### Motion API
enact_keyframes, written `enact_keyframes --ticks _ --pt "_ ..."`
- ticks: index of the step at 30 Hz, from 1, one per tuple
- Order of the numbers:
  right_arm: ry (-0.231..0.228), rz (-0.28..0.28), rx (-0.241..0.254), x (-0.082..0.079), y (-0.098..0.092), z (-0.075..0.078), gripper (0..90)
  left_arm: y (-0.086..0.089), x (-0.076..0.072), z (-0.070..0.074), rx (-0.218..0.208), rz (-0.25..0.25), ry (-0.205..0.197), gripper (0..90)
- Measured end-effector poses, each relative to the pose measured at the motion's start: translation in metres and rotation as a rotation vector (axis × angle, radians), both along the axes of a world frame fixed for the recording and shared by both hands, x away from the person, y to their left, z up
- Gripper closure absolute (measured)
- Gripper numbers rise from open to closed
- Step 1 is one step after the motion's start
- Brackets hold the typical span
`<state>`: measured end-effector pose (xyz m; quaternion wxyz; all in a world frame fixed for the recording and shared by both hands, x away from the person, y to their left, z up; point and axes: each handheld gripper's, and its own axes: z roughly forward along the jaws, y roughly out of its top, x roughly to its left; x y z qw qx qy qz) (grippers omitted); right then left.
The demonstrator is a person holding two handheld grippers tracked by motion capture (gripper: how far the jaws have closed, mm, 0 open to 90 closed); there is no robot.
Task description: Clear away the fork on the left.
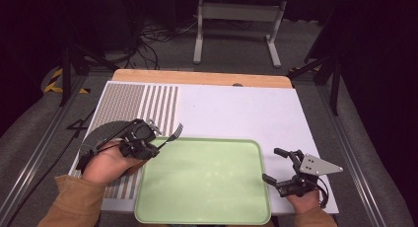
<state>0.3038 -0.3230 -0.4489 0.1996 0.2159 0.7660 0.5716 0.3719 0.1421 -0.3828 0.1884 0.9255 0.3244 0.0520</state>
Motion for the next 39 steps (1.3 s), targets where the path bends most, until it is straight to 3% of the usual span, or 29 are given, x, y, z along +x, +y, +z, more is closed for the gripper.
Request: enact_keyframes --ticks 6,15,29,39 --pt "0.0 0.002 0.003 0.0 0.001 0.0 5.8 -0.004 -0.007 -0.009 -0.052 -0.015 0.03 77.7" --pt "0.0 0.006 0.002 -0.001 0.001 0.0 5.9 -0.013 -0.021 -0.017 -0.062 -0.025 0.057 77.6" --pt "-0.007 0.01 -0.003 -0.003 0.002 0.0 5.8 -0.032 -0.037 -0.034 0.003 -0.032 0.094 77.6" --pt "-0.005 0.009 -0.004 -0.003 0.002 -0.001 5.8 -0.039 -0.04 -0.045 0.029 -0.047 0.128 77.6"
